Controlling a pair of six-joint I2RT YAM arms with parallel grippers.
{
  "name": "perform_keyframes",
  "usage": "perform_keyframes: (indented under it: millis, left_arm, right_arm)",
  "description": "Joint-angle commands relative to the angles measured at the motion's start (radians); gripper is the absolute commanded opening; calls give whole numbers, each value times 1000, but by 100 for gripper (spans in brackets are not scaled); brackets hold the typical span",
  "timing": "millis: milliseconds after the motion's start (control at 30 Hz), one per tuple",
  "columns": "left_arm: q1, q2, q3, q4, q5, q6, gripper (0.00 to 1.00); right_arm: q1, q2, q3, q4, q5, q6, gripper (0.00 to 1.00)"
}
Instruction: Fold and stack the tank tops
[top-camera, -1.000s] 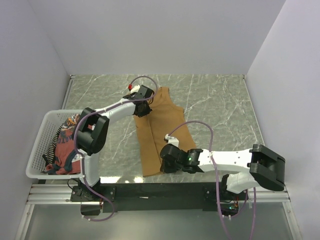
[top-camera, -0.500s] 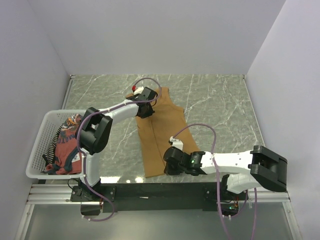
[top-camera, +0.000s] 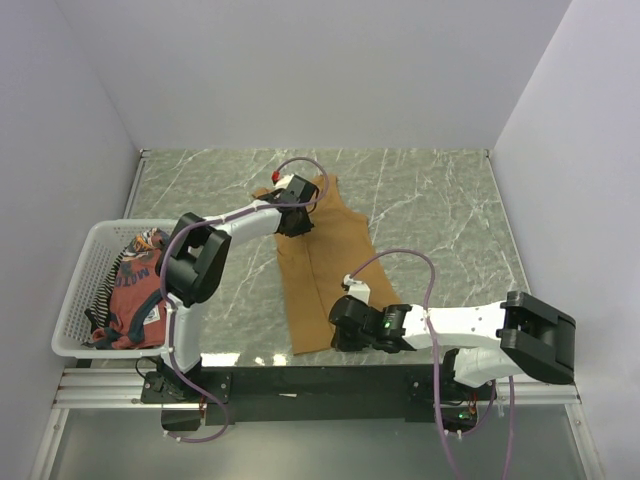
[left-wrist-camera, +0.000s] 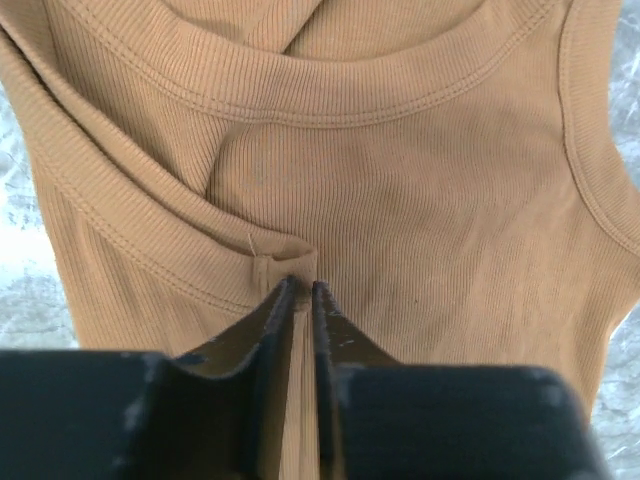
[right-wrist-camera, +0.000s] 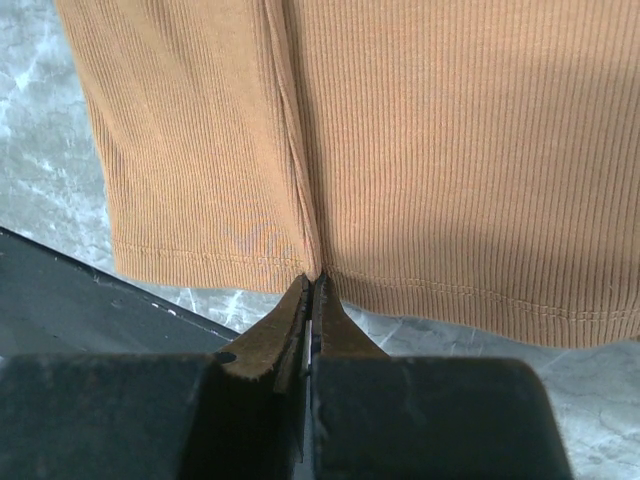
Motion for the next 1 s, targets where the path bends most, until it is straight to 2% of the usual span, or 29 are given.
perform_keyframes:
  millis: [0,67,100,167,267,400,433,467,533,567,667,767,967]
  left_arm:
    - [-4,1,33,26,12,25,20]
    - [-3,-18,10,38,8,28,32]
    - [-3,-38,4,52,8,34,36]
    - [-3,-59,-1,63,5,48,48]
    - [2,-101,6,80,0,65,59]
    - [25,-169,-4,43,-43,19,62]
    - [31,-176,-5,14,-60,-2,60]
    - [40,-179,-2,-9,-78,-24,51]
    - [65,-179,-20,-24,-86,-45,42]
    - [74,-173,-20,-35,-83,-51,28]
    - [103,-133,-24,-46,-51,-48,11]
    - [116,-81,-24,-46,-41,-41,6]
    - [126,53,41,-54,-34,-1,3]
  right_arm:
    - [-3,-36,8,-26,47,14,6]
    - [3,-49,22,-59,72,13,13]
    - [5,-58,33,-70,80,11,23]
    - [8,-89,47,-105,107,16,35]
    - [23,-136,71,-174,148,20,40]
    - [57,-156,160,-256,219,8,41]
    - [61,-144,174,-257,219,-3,41]
    - [64,-133,201,-248,215,-13,41]
    - [66,-77,228,-232,199,-50,40]
    - [68,-52,260,-224,193,-64,40]
    - [66,54,315,-207,181,-110,39]
    - [66,149,350,-170,158,-151,39]
    - [68,310,410,-129,149,-202,40]
